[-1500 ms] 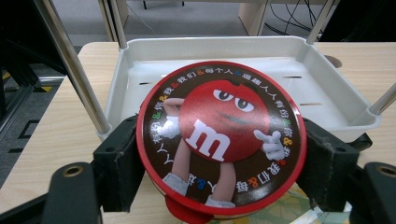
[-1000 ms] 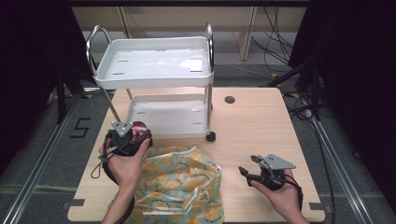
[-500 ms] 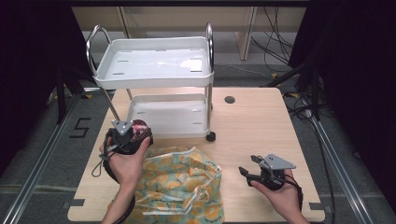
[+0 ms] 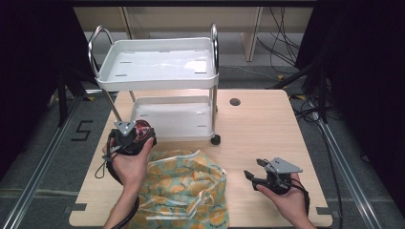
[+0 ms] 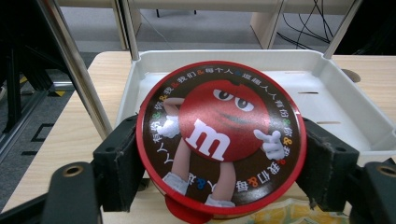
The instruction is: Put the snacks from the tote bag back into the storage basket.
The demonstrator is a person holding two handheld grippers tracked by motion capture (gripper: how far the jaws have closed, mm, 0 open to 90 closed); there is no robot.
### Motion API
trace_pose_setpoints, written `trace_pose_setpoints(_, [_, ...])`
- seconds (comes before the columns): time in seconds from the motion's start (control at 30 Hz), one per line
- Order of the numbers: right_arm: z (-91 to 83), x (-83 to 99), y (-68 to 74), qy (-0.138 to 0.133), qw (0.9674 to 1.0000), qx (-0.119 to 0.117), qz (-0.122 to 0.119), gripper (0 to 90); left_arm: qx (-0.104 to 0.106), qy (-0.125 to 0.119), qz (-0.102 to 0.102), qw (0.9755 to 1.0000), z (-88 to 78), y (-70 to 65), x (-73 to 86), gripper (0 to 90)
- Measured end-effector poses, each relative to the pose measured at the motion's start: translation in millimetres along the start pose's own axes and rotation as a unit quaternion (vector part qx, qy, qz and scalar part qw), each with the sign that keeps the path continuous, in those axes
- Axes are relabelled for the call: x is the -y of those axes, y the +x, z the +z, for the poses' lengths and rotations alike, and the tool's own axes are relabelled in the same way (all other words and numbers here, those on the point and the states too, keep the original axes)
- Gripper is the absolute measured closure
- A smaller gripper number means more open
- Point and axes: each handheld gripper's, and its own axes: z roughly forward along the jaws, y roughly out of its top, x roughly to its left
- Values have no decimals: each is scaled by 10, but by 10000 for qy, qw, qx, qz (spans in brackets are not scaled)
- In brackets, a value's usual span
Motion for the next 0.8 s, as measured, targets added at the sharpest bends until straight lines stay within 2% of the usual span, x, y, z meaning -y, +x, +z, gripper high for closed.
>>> trace_pose_setpoints(0.07, [-1, 1, 5, 15, 10000, 5, 44, 354, 1, -8, -3, 10000, 3, 1, 1, 255])
trace_pose_setpoints(0.1, [9, -1, -24, -39, 9999, 8, -139, 354, -10, -13, 0, 10000, 6, 0, 2, 255])
trace_pose_setpoints(0.13, [4, 2, 0, -13, 10000, 12, -12, 354, -7, -7, 12, 10000, 7, 1, 2, 255])
trace_pose_setpoints(0.3, [2, 1, 3, 6, 10000, -4, 8, 354, -15, -43, 24, 10000, 24, 4, 2, 255])
trace_pose_setpoints(0.33, [15, 0, -29, -63, 9998, 16, -185, 354, -25, -54, 31, 10000, 30, 5, 2, 255])
trace_pose_setpoints(0.37, [15, 0, -31, -66, 9998, 27, -195, 354, -40, -67, 43, 10000, 36, 13, 4, 255])
trace_pose_setpoints(0.43, [1, 1, 5, 11, 10000, -6, 21, 354, -43, -98, 53, 9999, 42, 20, 6, 255])
trace_pose_setpoints(0.6, [1, 0, -8, -19, 10000, 6, -51, 353, -43, -120, 50, 9999, 47, 29, 2, 255])
trace_pose_setpoints(0.73, [4, 2, 3, 2, 10000, -5, 9, 354, -26, -144, 37, 9999, 49, 24, -2, 255])
trace_pose_setpoints(0.77, [15, 0, -27, -55, 9998, 5, -168, 354, -25, -158, 18, 9999, 52, 20, -3, 255])
trace_pose_setpoints(0.8, [16, 0, -22, -54, 9999, -6, -135, 353, -19, -166, 5, 9999, 54, 20, -4, 255])
